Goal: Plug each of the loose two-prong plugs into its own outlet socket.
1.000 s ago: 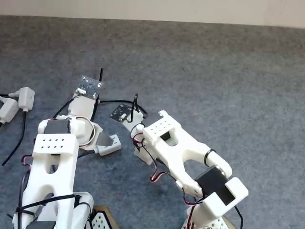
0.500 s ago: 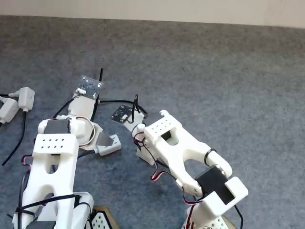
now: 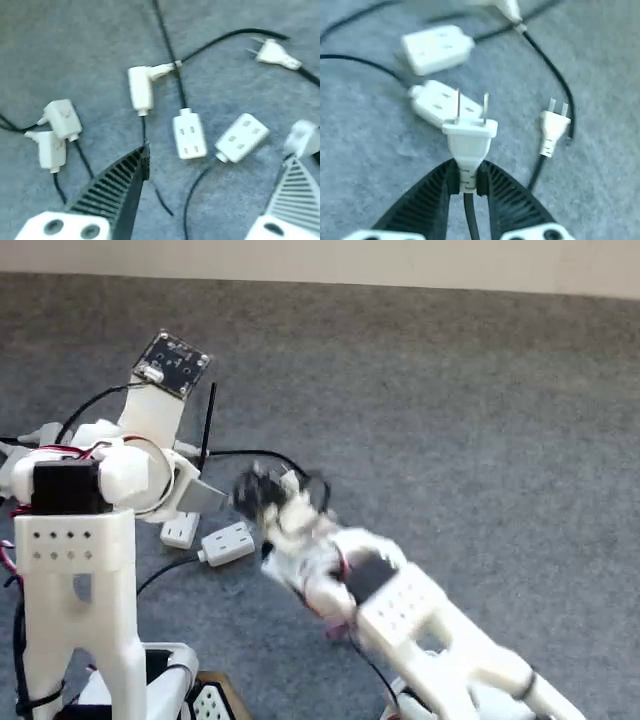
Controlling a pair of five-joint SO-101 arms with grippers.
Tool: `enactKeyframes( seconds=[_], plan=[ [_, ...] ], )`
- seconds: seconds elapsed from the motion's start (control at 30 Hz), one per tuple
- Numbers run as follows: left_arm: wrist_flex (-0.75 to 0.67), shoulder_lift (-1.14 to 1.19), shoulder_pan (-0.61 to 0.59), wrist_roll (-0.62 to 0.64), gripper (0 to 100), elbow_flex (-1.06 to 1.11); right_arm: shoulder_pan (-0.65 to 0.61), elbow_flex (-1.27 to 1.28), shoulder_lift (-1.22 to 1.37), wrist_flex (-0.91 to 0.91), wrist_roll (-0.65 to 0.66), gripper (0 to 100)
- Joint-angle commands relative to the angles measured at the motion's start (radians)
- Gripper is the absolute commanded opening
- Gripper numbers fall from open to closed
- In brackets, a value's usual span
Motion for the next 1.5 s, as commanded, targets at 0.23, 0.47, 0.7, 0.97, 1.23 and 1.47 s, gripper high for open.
enactKeyframes(
  seconds=[0.23, 0.47, 0.7, 0.97, 1.23, 1.47],
  plan=[
    [-0.149, -0.008, 0.108, 0.044, 39, 0.166, -0.061, 0.062, -0.139, -0.045, -0.055, 0.5],
    [-0.377, -0.01, 0.081, 0.058, 39, 0.426, -0.021, -0.035, -0.122, 0.053, -0.057, 0.5],
    [-0.508, -0.01, 0.053, 0.057, 39, 0.581, 0.047, -0.239, -0.111, 0.202, -0.051, 0.5],
    [-0.548, -0.01, 0.05, 0.058, 39, 0.611, 0.044, -0.341, -0.11, 0.288, -0.051, 0.5],
    [-0.542, 0.07, -0.185, 0.011, 39, 0.443, 0.048, -0.375, 0.01, 0.369, -0.021, 0.5],
    [-0.446, 0.496, -0.444, -0.034, 39, -0.001, 0.048, -0.886, 0.469, 0.628, -0.034, 0.5]
  ],
)
